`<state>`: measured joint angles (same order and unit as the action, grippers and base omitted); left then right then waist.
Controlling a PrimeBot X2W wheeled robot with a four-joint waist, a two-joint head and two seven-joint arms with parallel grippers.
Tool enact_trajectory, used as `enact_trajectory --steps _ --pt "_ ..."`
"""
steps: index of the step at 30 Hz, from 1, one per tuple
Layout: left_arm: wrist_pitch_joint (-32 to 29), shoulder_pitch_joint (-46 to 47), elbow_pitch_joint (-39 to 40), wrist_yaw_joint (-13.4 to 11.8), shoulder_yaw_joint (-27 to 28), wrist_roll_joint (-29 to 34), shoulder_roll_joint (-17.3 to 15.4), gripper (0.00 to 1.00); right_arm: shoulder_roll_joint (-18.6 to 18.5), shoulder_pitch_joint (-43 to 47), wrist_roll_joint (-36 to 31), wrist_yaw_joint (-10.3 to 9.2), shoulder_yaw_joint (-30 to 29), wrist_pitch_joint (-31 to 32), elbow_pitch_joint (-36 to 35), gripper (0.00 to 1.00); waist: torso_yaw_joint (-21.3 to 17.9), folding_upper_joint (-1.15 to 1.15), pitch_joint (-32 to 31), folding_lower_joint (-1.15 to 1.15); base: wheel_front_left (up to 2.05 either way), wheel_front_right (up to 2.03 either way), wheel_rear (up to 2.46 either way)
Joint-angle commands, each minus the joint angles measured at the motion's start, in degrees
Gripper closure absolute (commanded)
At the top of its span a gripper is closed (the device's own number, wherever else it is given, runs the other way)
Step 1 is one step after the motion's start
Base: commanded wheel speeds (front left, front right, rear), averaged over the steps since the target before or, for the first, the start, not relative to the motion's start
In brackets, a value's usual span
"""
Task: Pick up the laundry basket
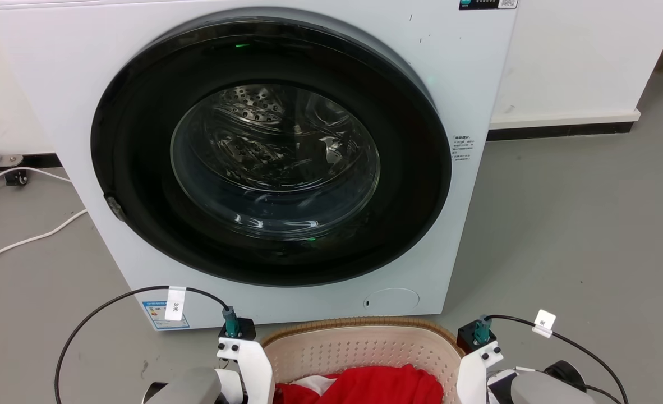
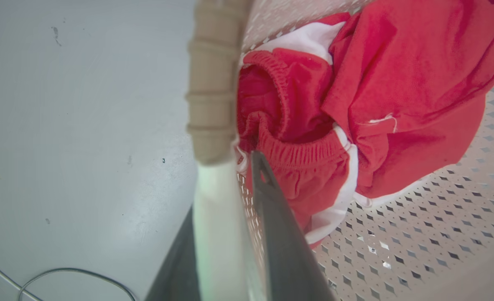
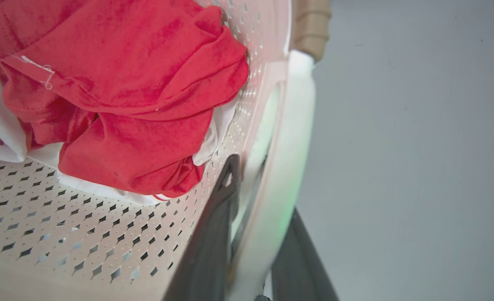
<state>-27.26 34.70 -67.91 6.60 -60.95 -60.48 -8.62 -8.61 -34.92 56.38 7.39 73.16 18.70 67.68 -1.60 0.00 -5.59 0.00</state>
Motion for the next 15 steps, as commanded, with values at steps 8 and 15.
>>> enact_trajectory --steps 8,15 --pt "-1.91 1.08 1.0 1.55 -1.96 -1.73 1.43 1.0 0.59 -0.33 -0.81 0.19 0.35 0.84 -1.01 1.0 0.04 0.0 0.36 0.0 0.0 0.0 0.0" --pt "-1.59 1.22 0.81 1.55 -2.9 -2.65 1.18 1.0 0.45 -0.25 -0.99 0.19 0.36 1.33 -1.05 1.0 -0.09 0.0 0.5 0.0 0.0 0.0 0.0"
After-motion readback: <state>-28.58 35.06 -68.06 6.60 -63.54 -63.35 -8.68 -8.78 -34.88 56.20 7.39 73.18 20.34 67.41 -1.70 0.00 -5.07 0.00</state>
